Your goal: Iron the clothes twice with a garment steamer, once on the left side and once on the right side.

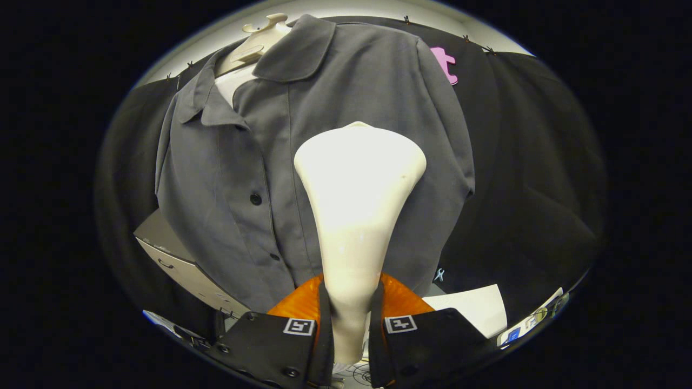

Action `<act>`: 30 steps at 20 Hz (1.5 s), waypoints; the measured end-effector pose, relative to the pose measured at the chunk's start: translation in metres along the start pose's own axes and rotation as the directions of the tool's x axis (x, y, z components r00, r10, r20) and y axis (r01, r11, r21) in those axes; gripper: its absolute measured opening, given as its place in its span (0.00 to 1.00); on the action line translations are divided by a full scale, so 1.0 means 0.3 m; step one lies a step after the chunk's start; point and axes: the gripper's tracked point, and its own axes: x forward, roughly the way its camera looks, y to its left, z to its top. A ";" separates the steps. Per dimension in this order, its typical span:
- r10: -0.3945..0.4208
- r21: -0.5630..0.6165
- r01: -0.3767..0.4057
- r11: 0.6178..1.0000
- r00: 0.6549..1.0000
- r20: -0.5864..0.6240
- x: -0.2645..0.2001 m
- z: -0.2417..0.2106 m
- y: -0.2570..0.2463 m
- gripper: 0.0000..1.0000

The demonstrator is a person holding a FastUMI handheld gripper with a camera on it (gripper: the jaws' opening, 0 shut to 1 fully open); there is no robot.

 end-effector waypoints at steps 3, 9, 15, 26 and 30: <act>0.027 0.022 -0.026 0.999 0.999 -0.033 0.042 -0.084 0.009 0.33; 0.029 0.037 -0.025 0.999 0.995 -0.092 0.104 -0.247 -0.029 0.33; 0.058 0.056 -0.049 0.997 0.983 -0.174 0.158 -0.463 -0.056 0.33; 0.086 0.091 -0.058 0.994 0.936 -0.342 0.268 -0.866 -0.121 0.34; 0.107 0.104 -0.072 0.992 0.915 -0.390 0.280 -0.965 -0.133 0.34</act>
